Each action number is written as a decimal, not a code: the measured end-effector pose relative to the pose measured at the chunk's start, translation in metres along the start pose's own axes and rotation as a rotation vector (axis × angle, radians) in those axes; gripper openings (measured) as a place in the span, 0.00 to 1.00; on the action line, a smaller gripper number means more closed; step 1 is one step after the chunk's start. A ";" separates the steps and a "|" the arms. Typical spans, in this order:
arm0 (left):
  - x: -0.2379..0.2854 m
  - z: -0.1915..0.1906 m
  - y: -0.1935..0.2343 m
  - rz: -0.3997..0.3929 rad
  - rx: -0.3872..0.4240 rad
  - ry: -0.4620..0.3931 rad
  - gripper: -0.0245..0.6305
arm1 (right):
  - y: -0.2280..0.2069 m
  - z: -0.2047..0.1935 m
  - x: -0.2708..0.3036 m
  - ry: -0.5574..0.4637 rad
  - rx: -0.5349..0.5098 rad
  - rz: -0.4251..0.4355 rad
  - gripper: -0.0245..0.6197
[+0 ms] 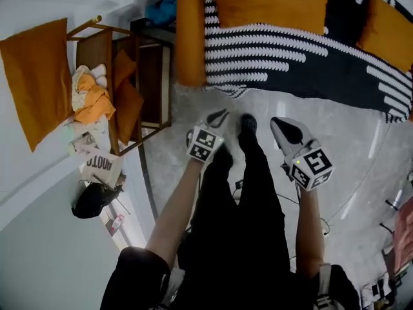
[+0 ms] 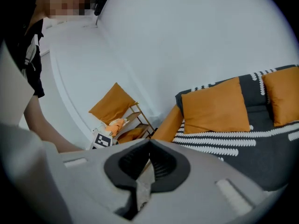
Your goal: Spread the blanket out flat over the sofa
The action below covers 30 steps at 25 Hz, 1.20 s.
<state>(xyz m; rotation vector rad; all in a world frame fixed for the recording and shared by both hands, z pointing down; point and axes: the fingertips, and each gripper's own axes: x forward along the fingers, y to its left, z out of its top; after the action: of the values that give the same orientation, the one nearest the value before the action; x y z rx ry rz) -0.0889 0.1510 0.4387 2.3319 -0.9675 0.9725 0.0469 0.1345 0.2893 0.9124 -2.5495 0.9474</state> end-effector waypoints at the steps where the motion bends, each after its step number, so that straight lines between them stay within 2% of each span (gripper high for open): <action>1: -0.009 0.015 -0.004 0.001 0.010 -0.022 0.11 | 0.002 0.004 -0.005 -0.010 0.002 -0.004 0.04; 6: -0.060 0.071 -0.033 -0.025 0.007 -0.127 0.10 | 0.027 0.025 -0.032 -0.051 0.005 -0.009 0.04; 11: -0.099 0.120 -0.039 -0.040 0.028 -0.227 0.08 | 0.046 0.057 -0.048 -0.112 -0.038 -0.024 0.04; 15: -0.123 0.161 -0.033 -0.059 0.033 -0.325 0.07 | 0.058 0.089 -0.057 -0.168 -0.083 -0.050 0.04; 20: -0.159 0.215 -0.025 -0.098 0.045 -0.396 0.07 | 0.070 0.127 -0.064 -0.222 -0.114 -0.124 0.04; 30: -0.204 0.306 0.016 -0.234 0.142 -0.534 0.06 | 0.095 0.184 -0.047 -0.296 -0.156 -0.259 0.04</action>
<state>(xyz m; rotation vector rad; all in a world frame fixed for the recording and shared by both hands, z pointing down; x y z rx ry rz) -0.0701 0.0428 0.0870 2.8188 -0.7960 0.3357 0.0149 0.0907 0.0843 1.3795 -2.6046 0.5658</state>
